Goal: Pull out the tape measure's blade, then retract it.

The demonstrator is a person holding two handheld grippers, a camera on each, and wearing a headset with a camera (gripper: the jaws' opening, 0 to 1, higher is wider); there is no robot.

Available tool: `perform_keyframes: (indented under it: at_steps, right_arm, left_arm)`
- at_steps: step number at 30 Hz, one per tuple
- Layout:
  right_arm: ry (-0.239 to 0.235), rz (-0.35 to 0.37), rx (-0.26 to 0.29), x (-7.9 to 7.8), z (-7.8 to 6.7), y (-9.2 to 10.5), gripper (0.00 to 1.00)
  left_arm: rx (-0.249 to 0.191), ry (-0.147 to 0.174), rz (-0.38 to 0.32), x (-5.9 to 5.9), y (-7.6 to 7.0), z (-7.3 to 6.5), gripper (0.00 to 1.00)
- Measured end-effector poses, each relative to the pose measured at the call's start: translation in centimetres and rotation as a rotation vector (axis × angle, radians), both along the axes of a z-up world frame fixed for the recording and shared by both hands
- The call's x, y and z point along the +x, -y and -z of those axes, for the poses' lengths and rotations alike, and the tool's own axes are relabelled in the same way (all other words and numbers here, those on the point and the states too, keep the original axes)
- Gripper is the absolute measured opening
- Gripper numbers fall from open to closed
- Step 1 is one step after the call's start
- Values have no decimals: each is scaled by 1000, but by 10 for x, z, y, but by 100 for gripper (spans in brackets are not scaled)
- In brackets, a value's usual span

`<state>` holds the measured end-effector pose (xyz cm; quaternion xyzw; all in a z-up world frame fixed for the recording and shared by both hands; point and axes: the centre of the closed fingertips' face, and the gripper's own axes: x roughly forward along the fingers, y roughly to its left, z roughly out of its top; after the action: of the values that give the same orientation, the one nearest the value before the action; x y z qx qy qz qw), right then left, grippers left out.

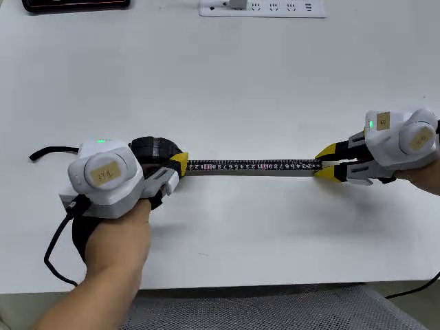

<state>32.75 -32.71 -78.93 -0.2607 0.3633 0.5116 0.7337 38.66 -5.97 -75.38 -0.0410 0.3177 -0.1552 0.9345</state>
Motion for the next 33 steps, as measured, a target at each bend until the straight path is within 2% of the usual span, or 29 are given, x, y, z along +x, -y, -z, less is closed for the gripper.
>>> perform_keyframes:
  at_steps: [5, 13, 33]
  right_arm:
    - [1, -2, -2, 0, 0, 0, 11]
    - [-1, 0, -3, 0, 0, 1, 10]
    - [7, 0, -6, 1, 0, -4, 10]
  left_arm:
    - [7, -1, 6, 0, 0, 0, 57]
    - [21, -22, 13, -1, -1, 1, 55]
    - [-4, -29, 8, 0, -1, 1, 55]
